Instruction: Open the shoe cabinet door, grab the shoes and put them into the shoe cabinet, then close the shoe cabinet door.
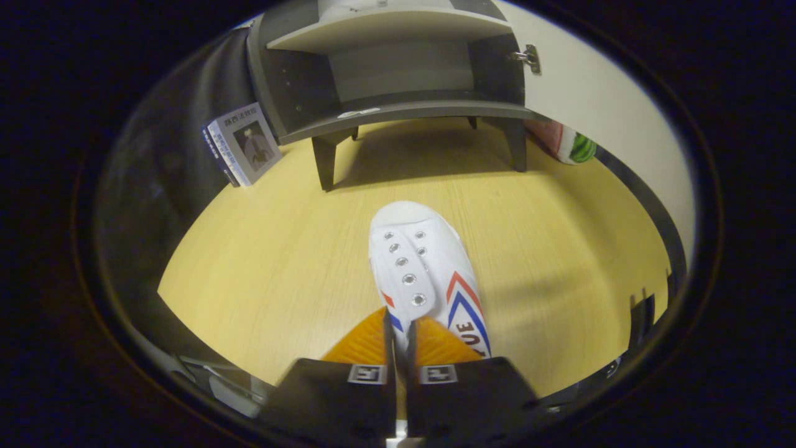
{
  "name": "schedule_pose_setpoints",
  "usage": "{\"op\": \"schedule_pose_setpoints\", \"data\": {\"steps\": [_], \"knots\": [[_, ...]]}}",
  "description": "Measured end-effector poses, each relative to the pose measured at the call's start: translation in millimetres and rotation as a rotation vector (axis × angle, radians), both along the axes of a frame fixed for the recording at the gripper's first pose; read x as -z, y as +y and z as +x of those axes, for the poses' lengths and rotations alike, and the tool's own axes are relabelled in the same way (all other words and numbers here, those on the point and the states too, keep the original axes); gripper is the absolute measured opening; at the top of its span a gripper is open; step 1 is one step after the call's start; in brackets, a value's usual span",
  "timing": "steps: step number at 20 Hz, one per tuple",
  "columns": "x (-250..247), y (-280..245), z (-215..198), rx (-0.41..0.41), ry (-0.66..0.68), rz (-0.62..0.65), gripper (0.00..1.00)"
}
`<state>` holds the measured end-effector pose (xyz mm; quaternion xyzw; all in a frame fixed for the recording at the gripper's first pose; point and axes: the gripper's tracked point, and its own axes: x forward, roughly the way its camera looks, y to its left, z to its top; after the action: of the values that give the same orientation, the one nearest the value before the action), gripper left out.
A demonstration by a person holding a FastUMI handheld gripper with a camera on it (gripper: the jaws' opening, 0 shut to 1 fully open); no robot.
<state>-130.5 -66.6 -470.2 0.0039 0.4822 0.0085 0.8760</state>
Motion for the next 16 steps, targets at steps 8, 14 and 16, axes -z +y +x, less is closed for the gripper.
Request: {"op": "schedule_pose_setpoints", "data": {"steps": [8, 14, 16], "knots": [[-40.1, 10.0, 39.1, 0.063, -0.082, 0.024, 0.03], [-90.6, -3.2, 73.2, 0.13, -0.164, 0.019, 0.02], [-118.8, -5.2, 83.7, 0.152, -0.207, 0.018, 0.03]]}}
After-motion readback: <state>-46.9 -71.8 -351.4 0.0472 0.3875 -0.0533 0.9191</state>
